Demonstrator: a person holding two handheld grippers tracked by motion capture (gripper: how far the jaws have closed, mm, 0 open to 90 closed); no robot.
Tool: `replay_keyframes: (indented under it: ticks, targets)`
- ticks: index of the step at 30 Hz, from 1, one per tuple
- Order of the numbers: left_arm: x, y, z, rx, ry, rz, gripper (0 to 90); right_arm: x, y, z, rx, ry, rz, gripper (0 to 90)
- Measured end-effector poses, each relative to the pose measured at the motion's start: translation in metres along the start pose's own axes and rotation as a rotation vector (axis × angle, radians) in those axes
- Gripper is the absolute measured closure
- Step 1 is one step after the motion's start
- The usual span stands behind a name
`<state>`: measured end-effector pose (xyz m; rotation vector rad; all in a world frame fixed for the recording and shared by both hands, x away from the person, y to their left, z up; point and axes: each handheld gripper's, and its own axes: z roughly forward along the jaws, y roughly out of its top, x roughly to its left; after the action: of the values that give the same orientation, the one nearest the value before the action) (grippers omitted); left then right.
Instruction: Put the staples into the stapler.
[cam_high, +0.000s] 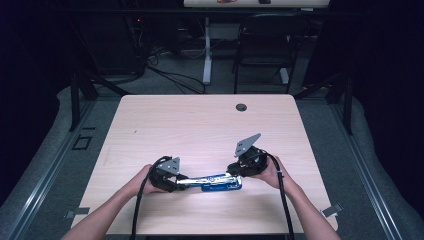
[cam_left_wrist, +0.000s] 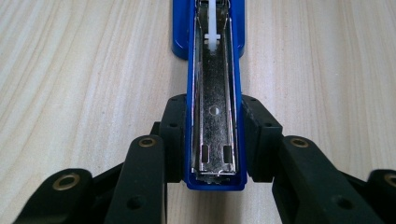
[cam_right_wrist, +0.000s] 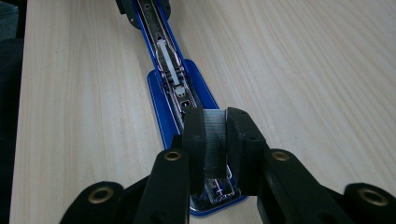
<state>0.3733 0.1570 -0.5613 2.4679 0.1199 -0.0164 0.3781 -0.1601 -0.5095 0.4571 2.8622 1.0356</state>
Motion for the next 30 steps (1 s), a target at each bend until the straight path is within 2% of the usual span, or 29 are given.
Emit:
replay_keyframes:
  ticks: [1,16,21,25,30]
  targets:
    - [0.0,0.0,0.0,-0.003,0.009,-0.001,65.8,-0.001,0.0,0.001,0.007,0.003,-0.006,78.5]
    - [0.0,0.0,0.0,-0.005,0.004,-0.006,65.7,-0.007,-0.009,0.015,0.014,0.048,-0.032,78.5]
    - [0.0,0.0,0.001,-0.003,0.002,-0.007,65.7,-0.007,-0.008,0.018,0.038,0.046,-0.078,78.5]
    - [0.0,0.0,0.001,-0.002,0.0,-0.008,65.7,-0.005,-0.008,0.02,0.029,0.053,-0.092,78.5]
    - [0.001,0.0,0.001,0.0,-0.002,-0.011,65.7,-0.004,-0.006,0.023,0.048,0.06,-0.136,78.3]
